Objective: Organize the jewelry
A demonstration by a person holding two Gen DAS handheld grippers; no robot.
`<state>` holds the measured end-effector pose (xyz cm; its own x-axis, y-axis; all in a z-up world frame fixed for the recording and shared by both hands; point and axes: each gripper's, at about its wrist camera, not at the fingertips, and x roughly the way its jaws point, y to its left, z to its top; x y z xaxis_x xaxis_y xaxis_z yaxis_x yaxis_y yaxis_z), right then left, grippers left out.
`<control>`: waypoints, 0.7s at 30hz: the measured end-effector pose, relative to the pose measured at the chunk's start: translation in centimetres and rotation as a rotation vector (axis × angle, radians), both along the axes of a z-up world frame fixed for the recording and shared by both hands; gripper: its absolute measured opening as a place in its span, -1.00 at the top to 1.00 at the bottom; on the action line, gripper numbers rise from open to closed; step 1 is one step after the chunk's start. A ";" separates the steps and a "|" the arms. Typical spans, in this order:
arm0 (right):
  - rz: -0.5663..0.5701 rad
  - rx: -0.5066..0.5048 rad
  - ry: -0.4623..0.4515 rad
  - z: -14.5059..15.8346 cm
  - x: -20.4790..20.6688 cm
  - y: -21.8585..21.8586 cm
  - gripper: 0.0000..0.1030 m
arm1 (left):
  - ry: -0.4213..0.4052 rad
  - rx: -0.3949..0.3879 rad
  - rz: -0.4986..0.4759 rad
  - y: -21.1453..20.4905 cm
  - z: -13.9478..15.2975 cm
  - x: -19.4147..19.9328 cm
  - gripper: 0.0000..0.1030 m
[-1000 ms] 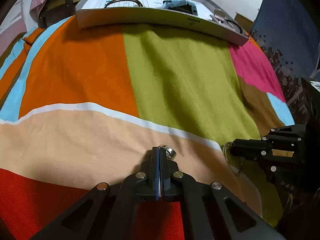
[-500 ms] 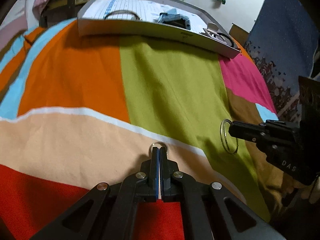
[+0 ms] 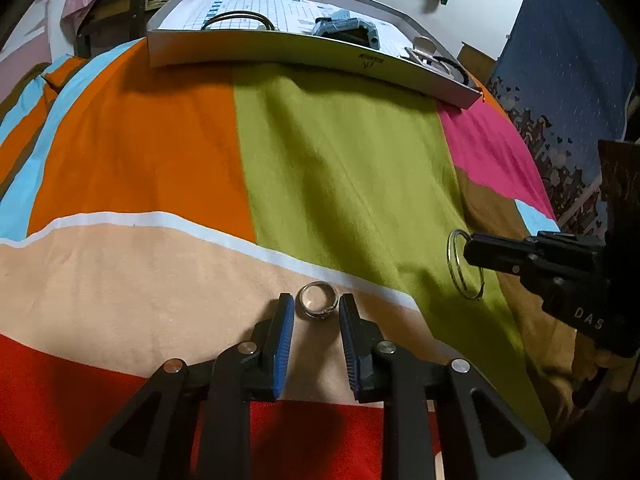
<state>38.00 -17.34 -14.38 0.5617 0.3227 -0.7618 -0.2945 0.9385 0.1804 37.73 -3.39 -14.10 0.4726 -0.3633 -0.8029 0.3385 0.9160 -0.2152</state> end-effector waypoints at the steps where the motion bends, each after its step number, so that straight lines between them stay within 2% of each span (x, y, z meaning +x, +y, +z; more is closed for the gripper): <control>1: -0.003 0.001 0.001 0.0 0.0 -0.1 0.94 | -0.003 0.006 -0.004 -0.1 -0.1 0.0 0.55; 4: -0.007 0.004 0.002 -0.1 0.0 0.0 0.94 | -0.005 0.013 -0.013 -0.5 -0.3 0.1 0.48; 8: -0.009 0.003 0.002 -0.2 0.1 -0.1 0.94 | -0.016 0.057 -0.019 -1.3 -0.4 0.3 0.48; 10: -0.012 0.003 0.002 -0.2 0.1 -0.1 0.94 | -0.023 0.073 -0.014 -1.4 -0.5 0.3 0.62; 14: -0.031 0.007 -0.010 -0.1 0.2 -0.4 0.94 | -0.043 0.093 -0.007 -1.4 -0.2 0.0 0.62; 18: -0.053 0.028 -0.038 0.3 0.3 -0.8 0.94 | -0.086 0.096 0.030 -1.1 1.3 -0.3 0.62; 21: -0.071 0.049 -0.086 1.2 0.7 -1.2 0.94 | -0.142 0.057 0.098 0.1 3.8 0.3 0.62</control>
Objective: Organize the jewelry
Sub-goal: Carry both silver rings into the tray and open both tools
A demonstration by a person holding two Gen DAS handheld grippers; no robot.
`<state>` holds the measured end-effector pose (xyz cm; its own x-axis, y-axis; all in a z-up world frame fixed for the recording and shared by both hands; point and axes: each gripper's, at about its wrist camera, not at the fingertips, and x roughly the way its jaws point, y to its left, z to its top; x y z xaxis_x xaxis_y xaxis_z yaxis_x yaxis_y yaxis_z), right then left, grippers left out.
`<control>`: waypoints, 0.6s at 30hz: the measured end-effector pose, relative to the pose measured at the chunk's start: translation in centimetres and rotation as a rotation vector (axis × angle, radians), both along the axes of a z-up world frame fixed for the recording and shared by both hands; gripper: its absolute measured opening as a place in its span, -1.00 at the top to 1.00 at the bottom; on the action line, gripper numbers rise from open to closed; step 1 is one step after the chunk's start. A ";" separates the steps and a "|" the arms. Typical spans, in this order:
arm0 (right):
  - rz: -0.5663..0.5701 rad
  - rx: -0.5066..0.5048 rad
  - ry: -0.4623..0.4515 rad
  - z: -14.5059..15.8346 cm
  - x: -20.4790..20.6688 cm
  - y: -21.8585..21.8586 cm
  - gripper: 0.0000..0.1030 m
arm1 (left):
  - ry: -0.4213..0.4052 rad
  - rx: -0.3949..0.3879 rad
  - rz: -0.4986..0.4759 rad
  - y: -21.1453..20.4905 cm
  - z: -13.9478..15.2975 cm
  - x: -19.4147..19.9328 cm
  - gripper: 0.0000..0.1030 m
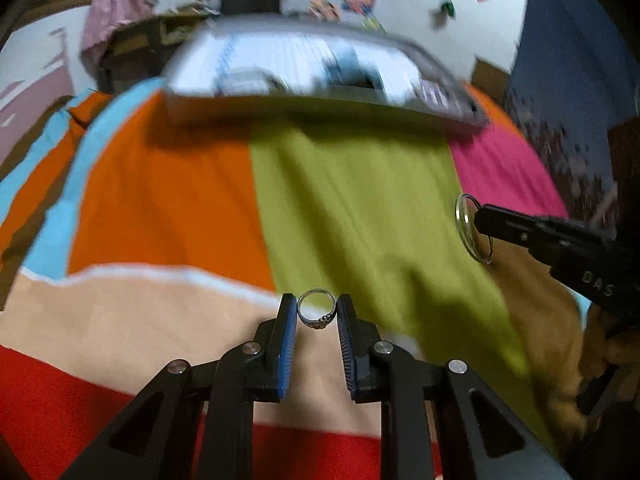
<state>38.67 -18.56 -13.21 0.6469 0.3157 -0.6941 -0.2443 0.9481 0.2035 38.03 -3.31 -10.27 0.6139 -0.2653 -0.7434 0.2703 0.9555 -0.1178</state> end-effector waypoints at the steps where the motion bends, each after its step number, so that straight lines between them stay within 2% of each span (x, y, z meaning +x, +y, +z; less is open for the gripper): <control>1: -0.013 0.008 -0.036 0.7 0.3 -0.2 0.94 | -0.023 -0.014 0.021 0.4 0.9 0.4 0.62; 5: -0.076 0.063 -0.154 3.2 1.9 -1.5 0.94 | -0.099 -0.112 0.104 1.7 4.7 3.7 0.62; 10: -0.148 0.040 -0.281 6.2 5.5 -3.1 0.94 | -0.143 -0.177 0.163 1.3 6.7 8.7 0.62; 13: -0.178 -0.009 -0.318 6.9 7.8 -3.1 0.94 | -0.157 -0.176 0.184 0.6 6.9 11.3 0.62; 18: -0.209 -0.067 -0.319 6.9 11.1 -2.4 0.94 | -0.128 -0.147 0.196 -0.4 5.8 14.2 0.61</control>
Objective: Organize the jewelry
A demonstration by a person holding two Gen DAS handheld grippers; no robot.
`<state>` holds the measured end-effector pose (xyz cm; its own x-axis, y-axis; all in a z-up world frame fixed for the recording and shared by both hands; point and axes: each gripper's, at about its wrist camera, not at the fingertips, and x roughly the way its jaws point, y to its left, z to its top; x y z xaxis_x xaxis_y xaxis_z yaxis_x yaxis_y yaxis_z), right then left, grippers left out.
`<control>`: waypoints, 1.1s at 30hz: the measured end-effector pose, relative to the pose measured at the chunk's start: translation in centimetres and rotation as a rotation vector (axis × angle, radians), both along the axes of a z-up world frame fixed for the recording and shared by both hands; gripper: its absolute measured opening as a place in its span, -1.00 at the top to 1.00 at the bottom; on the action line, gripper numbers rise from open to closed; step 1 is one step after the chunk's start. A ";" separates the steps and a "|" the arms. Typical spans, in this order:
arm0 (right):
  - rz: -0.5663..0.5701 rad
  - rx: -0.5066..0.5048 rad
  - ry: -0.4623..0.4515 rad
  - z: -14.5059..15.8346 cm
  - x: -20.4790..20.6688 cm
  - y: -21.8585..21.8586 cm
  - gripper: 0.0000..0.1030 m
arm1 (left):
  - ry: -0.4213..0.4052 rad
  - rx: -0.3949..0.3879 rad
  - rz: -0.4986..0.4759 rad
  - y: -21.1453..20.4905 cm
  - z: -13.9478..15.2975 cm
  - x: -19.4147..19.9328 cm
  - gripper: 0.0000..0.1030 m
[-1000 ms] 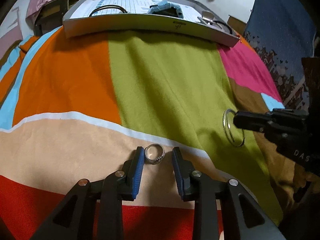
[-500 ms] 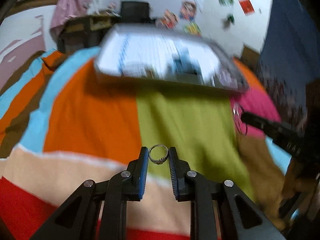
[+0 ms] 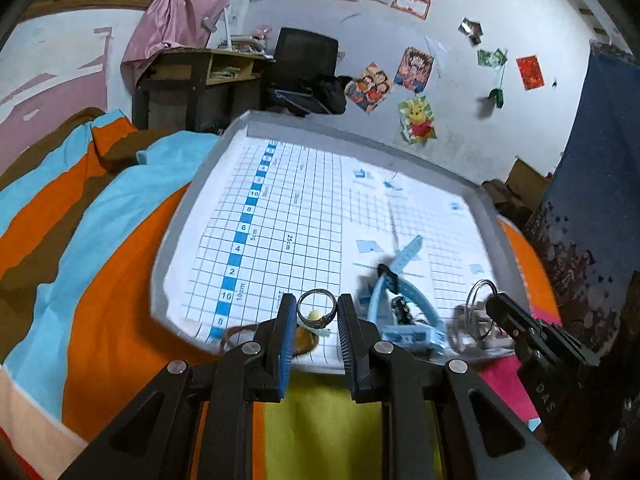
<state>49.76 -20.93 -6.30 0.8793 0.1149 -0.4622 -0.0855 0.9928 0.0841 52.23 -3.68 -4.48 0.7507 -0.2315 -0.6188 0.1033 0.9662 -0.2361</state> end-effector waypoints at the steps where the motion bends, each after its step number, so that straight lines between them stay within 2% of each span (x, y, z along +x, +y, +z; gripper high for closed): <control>1: -0.004 -0.015 0.003 -0.1 0.5 0.4 0.94 | 0.005 0.008 0.007 -0.1 -0.2 0.1 0.61; 5: -0.001 -0.049 0.003 -0.5 1.0 1.0 0.91 | 0.034 0.017 0.029 0.2 -1.0 0.7 0.52; 7: -0.002 -0.059 0.011 -0.5 1.0 1.3 0.77 | 0.031 0.008 0.037 0.5 -1.0 0.6 0.28; 8: 0.004 -0.063 0.011 -0.5 0.9 1.4 0.59 | 0.025 -0.001 0.044 0.8 -0.8 0.4 0.20; 10: 0.007 -0.061 0.001 -0.3 0.7 1.4 0.33 | 0.003 -0.023 0.057 1.3 -0.6 -0.5 -0.19; 14: -0.004 -0.050 -0.032 0.4 -0.2 0.8 0.32 | -0.063 -0.038 0.077 2.1 0.6 -2.8 -0.43; 17: -0.023 -0.027 -0.068 1.5 -1.5 0.1 0.31 | -0.119 -0.045 0.107 2.6 1.8 -5.6 -0.72; 18: -0.031 -0.017 -0.082 1.9 -2.0 -0.1 0.28 | -0.137 -0.045 0.115 2.8 2.2 -6.4 -0.84; 19: -0.040 -0.004 -0.096 2.3 -2.8 -0.3 0.14 | -0.162 -0.043 0.126 2.9 2.6 -7.6 -0.90; 20: -0.049 0.014 -0.112 2.7 -3.7 -0.7 0.00 | -0.196 -0.037 0.136 3.1 3.1 -9.0 -0.91; 22: -0.059 0.041 -0.141 3.5 -5.5 -1.2 -0.09 | -0.238 -0.027 0.144 3.3 3.8 -11.0 -0.97; 25: -0.065 0.061 -0.179 4.5 -8.5 -1.8 -0.34 | -0.288 -0.010 0.166 3.6 4.8 -14.4 -0.99; 30: -0.047 0.088 -0.221 5.7 -13.4 -1.4 -0.55 | -0.326 0.015 0.177 4.1 6.0 -19.1 -1.00; 32: -0.036 0.084 -0.231 6.0 -15.5 -1.0 -0.78 | -0.337 0.024 0.179 4.5 6.3 -21.0 -1.00; 33: -0.035 0.084 -0.236 6.0 -16.4 -0.9 -0.80 | -0.338 0.028 0.180 4.6 6.3 -21.7 -1.00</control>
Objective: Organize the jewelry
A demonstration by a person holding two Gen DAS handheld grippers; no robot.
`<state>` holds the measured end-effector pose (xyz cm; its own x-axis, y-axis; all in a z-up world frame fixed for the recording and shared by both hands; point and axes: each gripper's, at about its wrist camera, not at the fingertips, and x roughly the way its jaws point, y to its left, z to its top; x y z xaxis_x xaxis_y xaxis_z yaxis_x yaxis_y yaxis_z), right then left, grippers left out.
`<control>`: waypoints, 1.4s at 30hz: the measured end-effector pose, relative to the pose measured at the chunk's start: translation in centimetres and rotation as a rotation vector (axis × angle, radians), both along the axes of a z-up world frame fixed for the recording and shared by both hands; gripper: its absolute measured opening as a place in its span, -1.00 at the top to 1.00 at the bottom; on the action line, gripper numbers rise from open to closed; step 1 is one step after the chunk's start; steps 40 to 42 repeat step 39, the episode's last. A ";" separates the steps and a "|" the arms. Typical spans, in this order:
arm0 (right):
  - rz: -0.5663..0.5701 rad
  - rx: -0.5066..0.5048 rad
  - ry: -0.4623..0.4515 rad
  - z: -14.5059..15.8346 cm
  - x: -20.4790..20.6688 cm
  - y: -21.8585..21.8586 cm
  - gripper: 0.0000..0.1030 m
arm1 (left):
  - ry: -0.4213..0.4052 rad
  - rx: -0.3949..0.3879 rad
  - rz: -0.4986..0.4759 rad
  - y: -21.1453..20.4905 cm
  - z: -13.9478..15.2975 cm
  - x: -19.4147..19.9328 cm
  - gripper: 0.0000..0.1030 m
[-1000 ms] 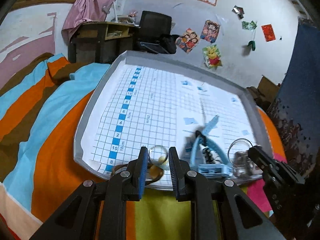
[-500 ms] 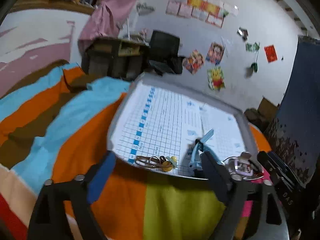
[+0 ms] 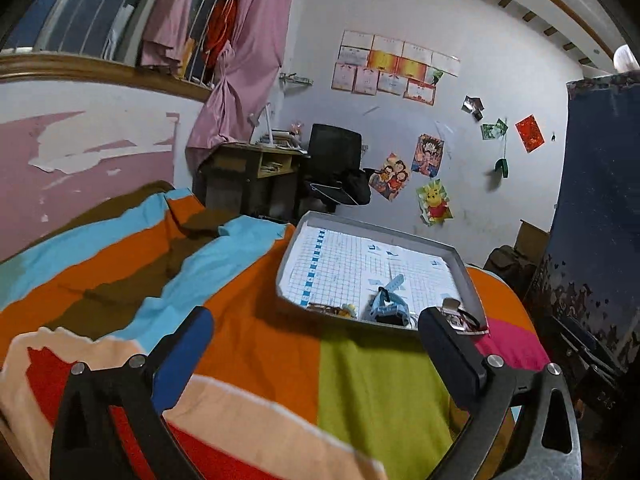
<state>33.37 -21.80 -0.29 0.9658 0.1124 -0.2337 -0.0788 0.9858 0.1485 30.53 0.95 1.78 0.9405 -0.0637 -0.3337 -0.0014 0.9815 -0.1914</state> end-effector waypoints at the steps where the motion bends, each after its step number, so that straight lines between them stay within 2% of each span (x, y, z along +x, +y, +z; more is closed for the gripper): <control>1: 0.008 0.001 -0.005 0.1 -1.3 0.2 -0.80 | 0.000 0.004 0.001 0.1 0.0 -0.7 -1.00; 6: 0.017 -0.010 0.005 -0.1 -4.6 0.8 -0.81 | 0.002 0.046 0.012 0.6 -0.5 -3.3 -1.00; 13: 0.027 -0.027 0.001 -0.3 -6.9 1.0 -0.81 | 0.019 0.055 0.021 0.7 -1.1 -3.9 -1.00; 28: 0.029 -0.020 0.021 -0.8 -6.9 1.0 -0.81 | 0.030 0.063 0.035 0.8 -1.7 -3.8 -1.00; 35: 0.033 -0.025 0.033 -1.3 -6.7 1.3 -0.81 | 0.078 0.078 0.045 0.9 -2.5 -3.2 -1.00; 42: 0.035 -0.020 0.044 -1.5 -6.4 1.3 -0.81 | 0.085 0.105 0.046 0.7 -2.9 -2.9 -1.00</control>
